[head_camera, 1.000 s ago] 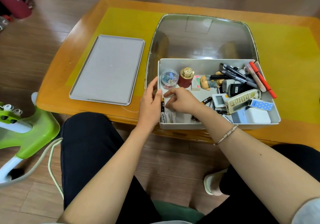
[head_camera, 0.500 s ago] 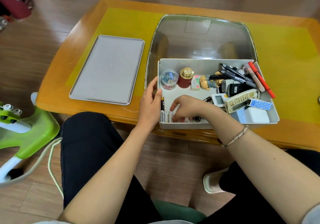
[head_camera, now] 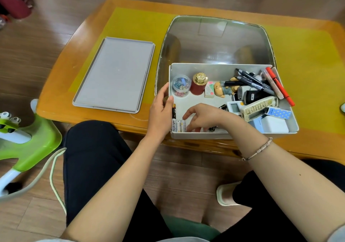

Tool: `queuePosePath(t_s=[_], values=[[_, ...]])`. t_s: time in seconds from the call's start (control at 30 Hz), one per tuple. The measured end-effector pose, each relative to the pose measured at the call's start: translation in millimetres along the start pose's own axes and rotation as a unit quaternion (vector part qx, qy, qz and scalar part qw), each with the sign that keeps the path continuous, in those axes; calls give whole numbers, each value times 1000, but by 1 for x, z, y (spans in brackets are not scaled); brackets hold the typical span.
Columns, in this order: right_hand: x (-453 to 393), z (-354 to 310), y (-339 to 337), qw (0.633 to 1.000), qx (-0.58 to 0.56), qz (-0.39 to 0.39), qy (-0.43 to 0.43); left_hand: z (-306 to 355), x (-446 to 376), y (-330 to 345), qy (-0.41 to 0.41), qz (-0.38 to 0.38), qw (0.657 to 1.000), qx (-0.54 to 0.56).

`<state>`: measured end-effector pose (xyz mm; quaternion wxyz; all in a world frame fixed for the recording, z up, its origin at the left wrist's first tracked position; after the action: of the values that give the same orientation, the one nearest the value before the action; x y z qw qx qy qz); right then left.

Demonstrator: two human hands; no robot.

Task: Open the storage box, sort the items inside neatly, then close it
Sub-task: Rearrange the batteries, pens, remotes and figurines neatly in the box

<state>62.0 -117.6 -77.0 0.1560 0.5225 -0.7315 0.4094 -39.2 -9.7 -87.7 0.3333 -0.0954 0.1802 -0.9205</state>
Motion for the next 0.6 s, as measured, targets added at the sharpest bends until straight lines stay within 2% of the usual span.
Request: queuePosePath(t_s=[0.1, 0.2, 0.4, 0.6], values=[[7, 6, -16, 995, -35, 89, -10, -1, 0, 0, 0, -2, 1000, 3], [17, 16, -37, 986, 20, 168, 6, -2, 0, 0, 0, -5, 1000, 5], [18, 26, -35, 963, 179, 193, 61, -1, 0, 0, -1, -3, 1000, 5], [7, 23, -20, 955, 198, 208, 69, 0, 0, -1, -1, -7, 1000, 8]])
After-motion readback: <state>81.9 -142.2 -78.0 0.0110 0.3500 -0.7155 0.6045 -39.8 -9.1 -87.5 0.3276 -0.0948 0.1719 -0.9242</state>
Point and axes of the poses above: each hand's wrist, its own x-axis away from the middle knuckle, its own y-axis out of the palm, z = x × y, the point moved 2 cm from there along -x, towards the middle knuckle, and after that the axes turned 10 degrees about -x, right-handed, at the moved point
